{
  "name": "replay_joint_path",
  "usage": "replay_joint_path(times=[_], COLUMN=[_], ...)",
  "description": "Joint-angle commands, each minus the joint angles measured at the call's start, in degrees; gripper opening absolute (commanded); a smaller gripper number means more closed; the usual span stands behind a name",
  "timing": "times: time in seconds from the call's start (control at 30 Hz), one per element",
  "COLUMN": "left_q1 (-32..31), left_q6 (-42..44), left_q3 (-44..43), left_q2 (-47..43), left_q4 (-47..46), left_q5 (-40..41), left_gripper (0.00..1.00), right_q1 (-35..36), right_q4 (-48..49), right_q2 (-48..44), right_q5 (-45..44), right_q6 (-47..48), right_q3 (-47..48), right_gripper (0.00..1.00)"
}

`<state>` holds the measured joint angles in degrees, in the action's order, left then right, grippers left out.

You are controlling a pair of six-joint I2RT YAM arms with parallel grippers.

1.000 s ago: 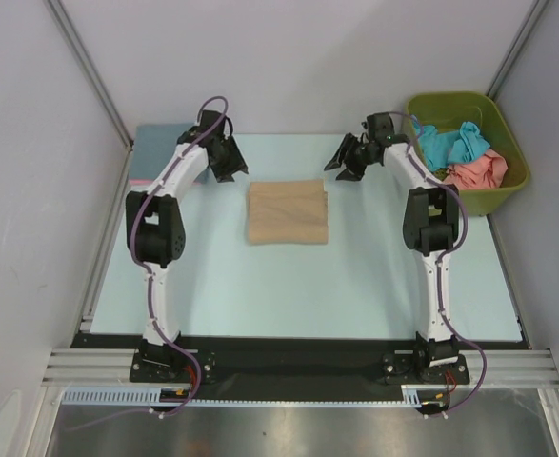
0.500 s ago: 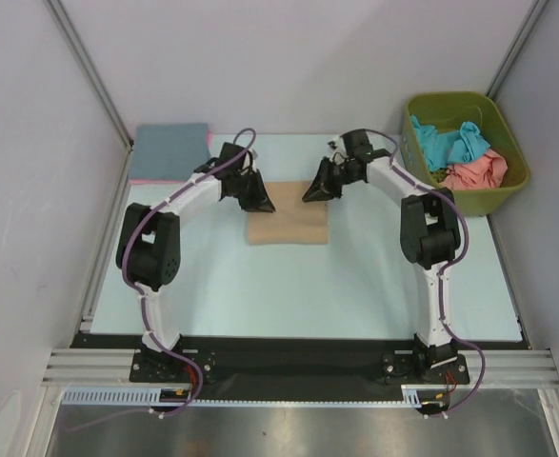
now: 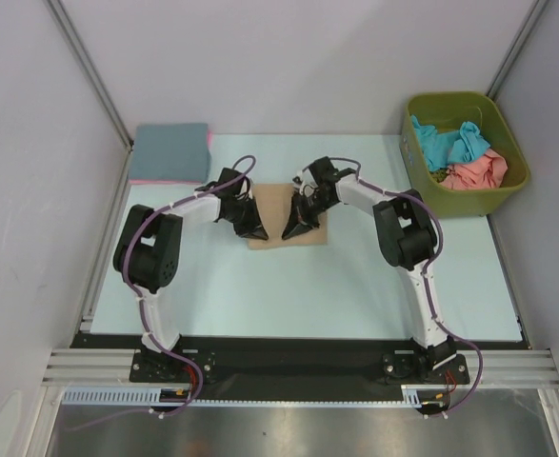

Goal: Fold and stack the t-shirts
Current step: Fold the tshirt

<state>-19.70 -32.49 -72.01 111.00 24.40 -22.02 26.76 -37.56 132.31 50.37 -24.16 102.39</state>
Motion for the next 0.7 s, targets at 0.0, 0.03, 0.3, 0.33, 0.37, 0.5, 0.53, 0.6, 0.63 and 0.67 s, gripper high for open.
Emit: replay_joint_path(times=[0.0, 0.03, 0.3, 0.33, 0.37, 0.5, 0.53, 0.6, 0.63, 0.67], left_q1=[0.2, 0.3, 1.6, 1.8, 1.9, 1.8, 1.8, 1.9, 1.9, 2.2], left_q6=[3.0, 3.3, 4.4, 4.9, 5.2, 6.2, 6.3, 6.2, 6.1, 6.0], left_q3=[1.9, 2.1, 7.5, 7.8, 8.2, 7.8, 7.8, 7.1, 7.0, 6.5], left_q2=[-2.0, -2.0, -4.8, -5.4, -5.9, -10.4, -11.6, -14.9, -15.4, -15.4], left_q4=[-2.1, -2.3, -3.7, -3.4, -3.1, -1.1, -0.9, -0.2, -0.1, 0.0], left_q5=[2.7, 2.7, 3.8, 3.6, 3.5, 0.7, -0.4, -0.7, -0.7, -1.6], left_gripper=[0.09, 0.09, 0.08, 0.08, 0.08, 0.09, 0.10, 0.14, 0.17, 0.17], right_q1=[-1.2, -1.5, -10.6, -11.6, -12.6, -14.5, -14.1, -13.4, -12.4, -11.8], right_q4=[-5.4, -5.9, -4.1, -4.3, -4.2, -5.0, -5.3, -5.5, -5.2, -4.9], right_q2=[1.5, 1.3, -5.4, -6.4, -6.9, -9.6, -10.2, -12.1, -12.6, -13.1], right_q5=[-2.9, -3.4, -11.9, -12.7, -13.2, -13.1, -12.8, -11.4, -11.0, -10.8], right_q6=[4.8, 5.9, 8.8, 9.0, 9.4, 10.1, 10.0, 8.7, 8.1, 7.4], right_q3=[-2.7, -3.6, -14.9, -16.3, -16.9, -16.9, -16.5, -14.9, -14.2, -13.5], right_gripper=[0.00, 0.00, 0.00, 0.00, 0.00, 0.00, 0.00, 0.00, 0.00, 0.00])
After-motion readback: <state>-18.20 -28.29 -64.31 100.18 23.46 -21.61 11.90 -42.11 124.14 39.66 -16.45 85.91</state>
